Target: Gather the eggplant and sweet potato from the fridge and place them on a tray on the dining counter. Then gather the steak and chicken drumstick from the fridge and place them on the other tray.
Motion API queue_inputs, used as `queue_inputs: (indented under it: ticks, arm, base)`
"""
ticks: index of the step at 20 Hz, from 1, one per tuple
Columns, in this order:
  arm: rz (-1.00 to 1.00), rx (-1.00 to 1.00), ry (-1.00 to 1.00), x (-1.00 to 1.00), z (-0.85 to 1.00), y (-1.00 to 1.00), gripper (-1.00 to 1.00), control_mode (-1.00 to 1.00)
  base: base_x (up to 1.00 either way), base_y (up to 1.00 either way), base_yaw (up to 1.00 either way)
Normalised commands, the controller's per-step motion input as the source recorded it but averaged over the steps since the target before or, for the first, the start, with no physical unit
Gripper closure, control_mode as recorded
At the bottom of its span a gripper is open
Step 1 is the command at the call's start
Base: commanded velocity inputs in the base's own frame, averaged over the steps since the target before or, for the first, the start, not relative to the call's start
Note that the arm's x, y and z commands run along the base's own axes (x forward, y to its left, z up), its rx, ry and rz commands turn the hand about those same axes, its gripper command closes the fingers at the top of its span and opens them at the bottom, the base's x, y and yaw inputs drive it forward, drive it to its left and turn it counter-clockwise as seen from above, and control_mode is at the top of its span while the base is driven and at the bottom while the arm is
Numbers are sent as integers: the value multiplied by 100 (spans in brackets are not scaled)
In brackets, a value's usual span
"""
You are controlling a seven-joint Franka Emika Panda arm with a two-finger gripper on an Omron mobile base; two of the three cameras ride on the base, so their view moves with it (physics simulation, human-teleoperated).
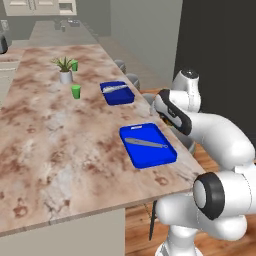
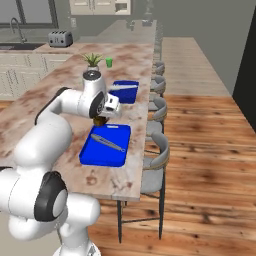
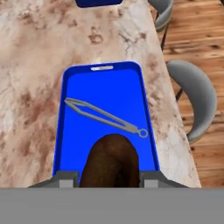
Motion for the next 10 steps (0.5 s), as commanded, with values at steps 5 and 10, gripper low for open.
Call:
queue_inputs:
  ticks: [5,10]
  arm:
    - [-3,0,2,-47,-19,5,100,-100]
    - [-7,0,10,-10,-27,21,100,-100]
  base:
    - [0,0,0]
    - [0,0,0]
